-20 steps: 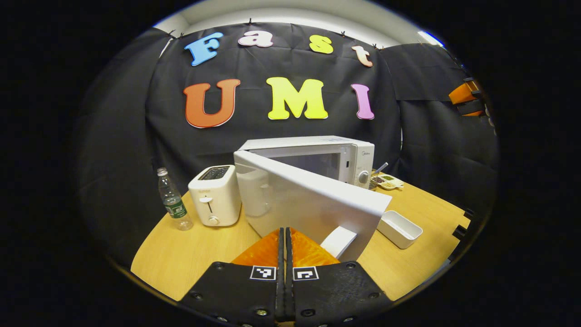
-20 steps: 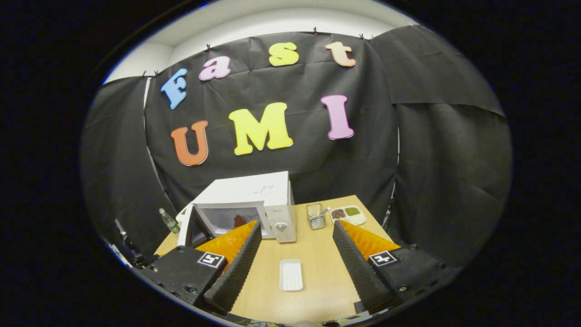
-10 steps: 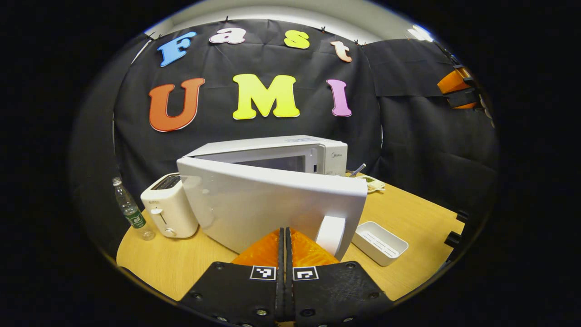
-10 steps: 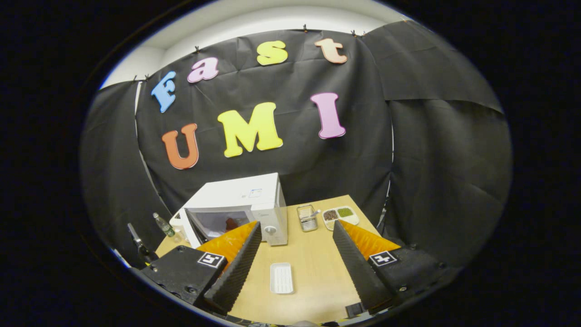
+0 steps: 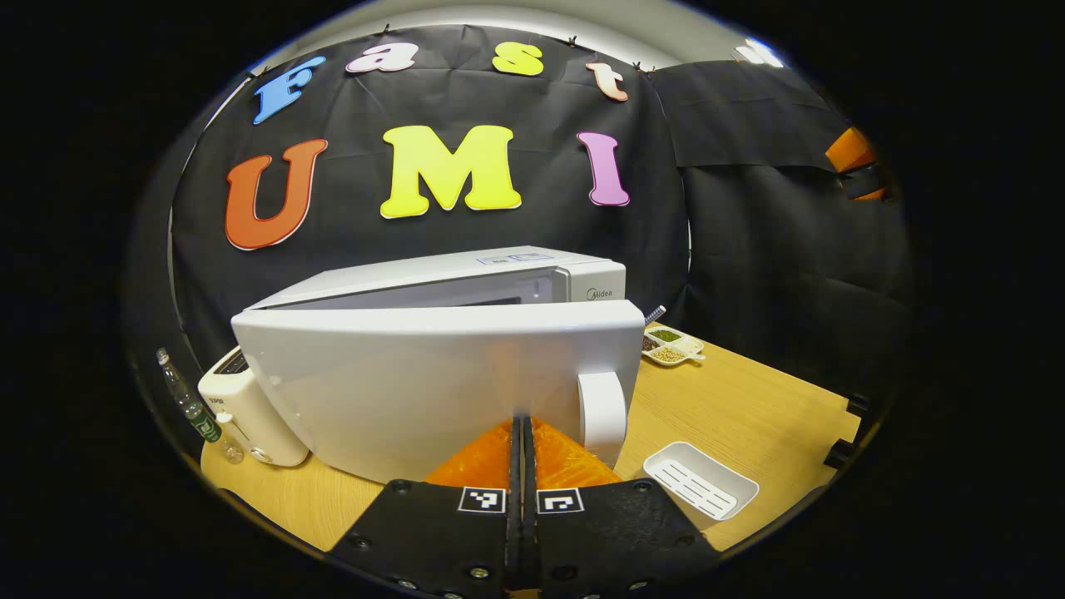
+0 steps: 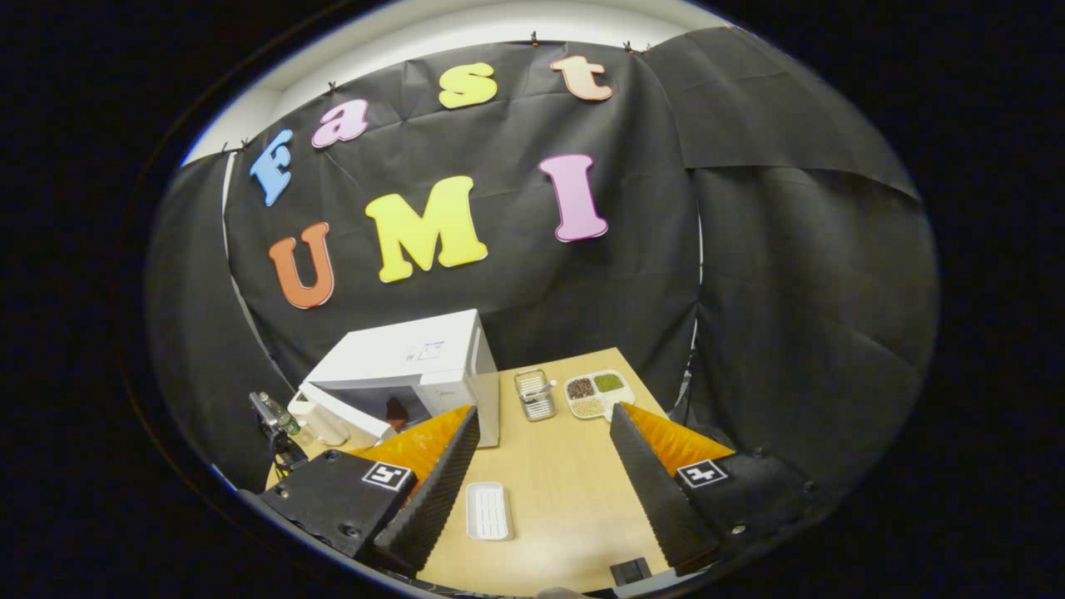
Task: Open the microwave oven with the left hand, put the food in, and close the microwave oven.
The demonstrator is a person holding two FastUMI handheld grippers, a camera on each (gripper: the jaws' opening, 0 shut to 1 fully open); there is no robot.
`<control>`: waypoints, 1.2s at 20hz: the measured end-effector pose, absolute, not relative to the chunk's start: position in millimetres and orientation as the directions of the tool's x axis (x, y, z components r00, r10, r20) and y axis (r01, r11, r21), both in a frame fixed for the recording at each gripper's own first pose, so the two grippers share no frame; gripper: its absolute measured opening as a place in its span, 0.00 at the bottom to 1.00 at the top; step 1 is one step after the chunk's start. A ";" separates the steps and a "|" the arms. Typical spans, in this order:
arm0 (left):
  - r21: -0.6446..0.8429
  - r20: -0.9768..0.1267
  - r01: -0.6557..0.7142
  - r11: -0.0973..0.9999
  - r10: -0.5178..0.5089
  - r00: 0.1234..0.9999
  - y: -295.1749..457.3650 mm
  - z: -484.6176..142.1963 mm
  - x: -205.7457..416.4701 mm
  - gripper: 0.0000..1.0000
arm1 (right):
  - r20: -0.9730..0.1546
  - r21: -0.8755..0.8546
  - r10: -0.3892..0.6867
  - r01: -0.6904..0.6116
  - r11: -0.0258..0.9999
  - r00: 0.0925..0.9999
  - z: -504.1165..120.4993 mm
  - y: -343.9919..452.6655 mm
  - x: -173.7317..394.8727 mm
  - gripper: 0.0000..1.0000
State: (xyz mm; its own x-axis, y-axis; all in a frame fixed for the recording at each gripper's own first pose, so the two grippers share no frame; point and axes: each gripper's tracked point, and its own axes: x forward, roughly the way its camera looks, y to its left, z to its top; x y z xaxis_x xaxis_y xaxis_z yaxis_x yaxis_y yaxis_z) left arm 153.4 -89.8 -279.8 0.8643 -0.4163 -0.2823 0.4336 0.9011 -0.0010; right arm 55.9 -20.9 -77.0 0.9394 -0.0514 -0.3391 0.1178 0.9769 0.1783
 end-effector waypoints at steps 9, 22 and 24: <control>-0.031 -0.283 0.401 0.915 -0.393 0.875 -119.2 -285.1 212.2 0.00 | -0.329 0.187 -0.057 0.124 0.974 0.942 -74.5 -32.0 73.9 0.92; -0.055 -0.276 0.358 0.932 -0.359 0.892 -130.2 -283.7 246.4 0.00 | -0.342 0.189 -0.059 0.130 0.973 0.938 -79.6 -36.8 76.2 0.92; -0.080 -0.318 0.338 0.938 -0.345 0.883 -129.3 -289.7 244.0 0.00 | -0.343 0.187 -0.045 0.115 0.976 0.938 -78.3 -24.8 76.8 1.00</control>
